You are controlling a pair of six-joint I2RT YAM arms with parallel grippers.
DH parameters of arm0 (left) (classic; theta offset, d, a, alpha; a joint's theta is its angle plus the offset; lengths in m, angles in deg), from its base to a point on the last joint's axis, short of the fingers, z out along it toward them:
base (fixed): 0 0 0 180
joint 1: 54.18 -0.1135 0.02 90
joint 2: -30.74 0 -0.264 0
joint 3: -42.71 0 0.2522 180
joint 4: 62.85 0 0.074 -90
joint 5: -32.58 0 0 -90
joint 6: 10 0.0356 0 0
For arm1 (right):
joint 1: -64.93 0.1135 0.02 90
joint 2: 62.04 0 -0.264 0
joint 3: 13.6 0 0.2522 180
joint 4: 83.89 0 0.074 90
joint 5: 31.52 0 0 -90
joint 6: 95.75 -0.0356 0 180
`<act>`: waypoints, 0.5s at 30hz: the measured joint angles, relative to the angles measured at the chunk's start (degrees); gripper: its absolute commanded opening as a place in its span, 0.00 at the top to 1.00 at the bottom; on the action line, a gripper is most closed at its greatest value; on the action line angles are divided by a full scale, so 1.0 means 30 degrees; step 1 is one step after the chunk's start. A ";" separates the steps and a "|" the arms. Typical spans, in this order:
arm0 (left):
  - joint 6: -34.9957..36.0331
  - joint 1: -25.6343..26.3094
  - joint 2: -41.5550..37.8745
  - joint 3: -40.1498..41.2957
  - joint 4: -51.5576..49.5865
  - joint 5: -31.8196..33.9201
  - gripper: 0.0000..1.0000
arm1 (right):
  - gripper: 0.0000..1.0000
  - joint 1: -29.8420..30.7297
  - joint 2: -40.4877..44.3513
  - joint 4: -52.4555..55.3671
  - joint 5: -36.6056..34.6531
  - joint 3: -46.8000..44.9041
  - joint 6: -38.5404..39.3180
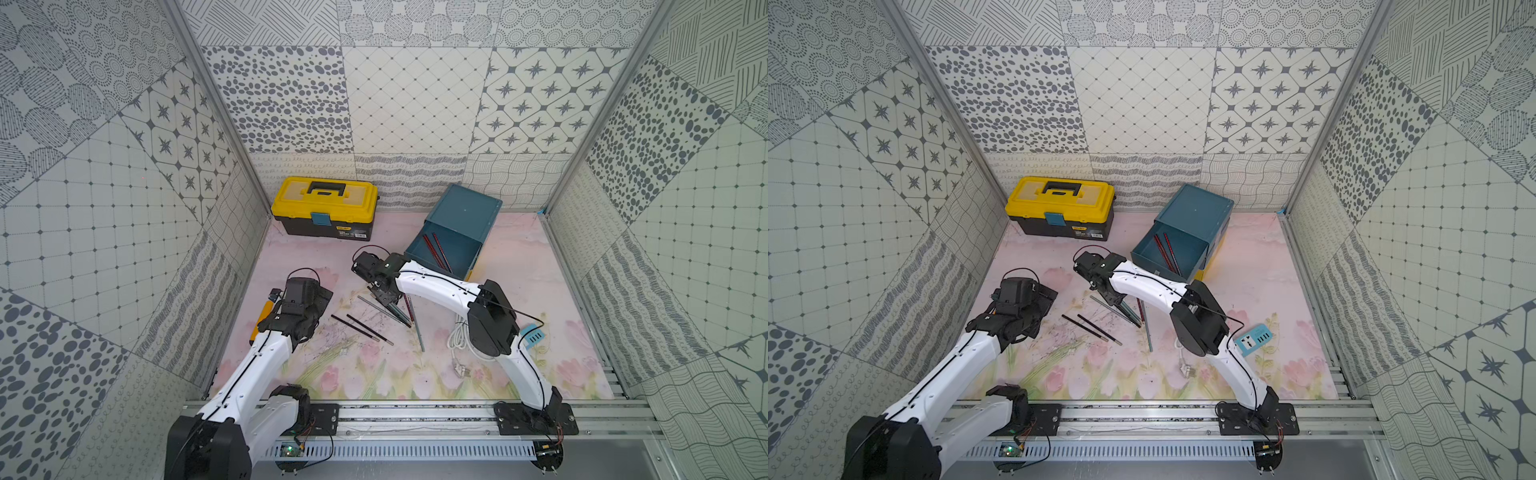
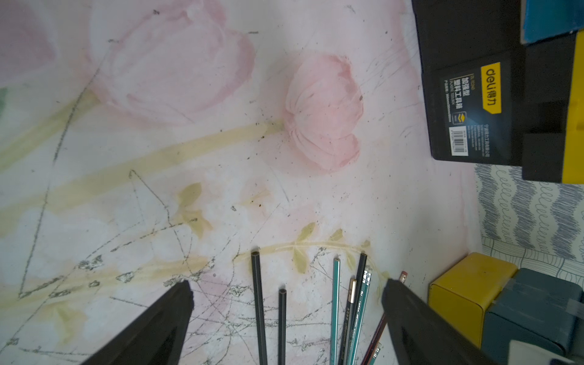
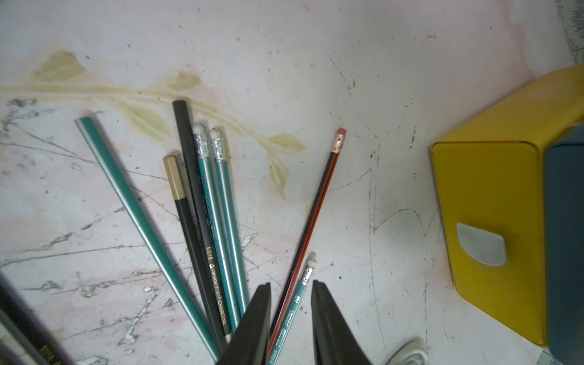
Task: Please place the pencils in the drawer according to their color
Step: Pick up the pencil from the center of the board.
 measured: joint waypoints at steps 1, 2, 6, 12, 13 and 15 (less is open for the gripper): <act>0.0000 0.0000 0.0007 0.0000 0.0007 0.0000 0.01 | 0.71 0.0000 0.0000 -0.0146 -0.0007 -0.0335 -0.0051; 0.0000 0.0000 0.0015 0.0000 0.0007 0.0000 0.01 | 0.71 0.0000 0.0000 -0.0226 -0.0015 -0.0576 -0.0087; 0.0000 -0.0015 0.0044 0.0007 0.0015 0.0000 0.01 | 0.71 0.0000 0.0000 -0.0641 -0.0066 -0.1479 -0.0262; 0.0000 -0.0015 0.0080 0.0015 0.0029 -0.0007 0.01 | 0.72 -0.0182 0.0000 -0.1231 -0.0204 -0.2317 -0.0539; 0.0000 -0.0015 0.0080 0.0015 0.0044 -0.0007 0.01 | 0.72 -0.0219 0.0000 -0.1341 -0.0204 -0.2477 -0.0634; 0.0000 -0.0015 0.0087 0.0015 0.0066 -0.0007 0.01 | 0.72 -0.0313 0.0000 -0.1428 -0.0204 -0.2718 -0.0736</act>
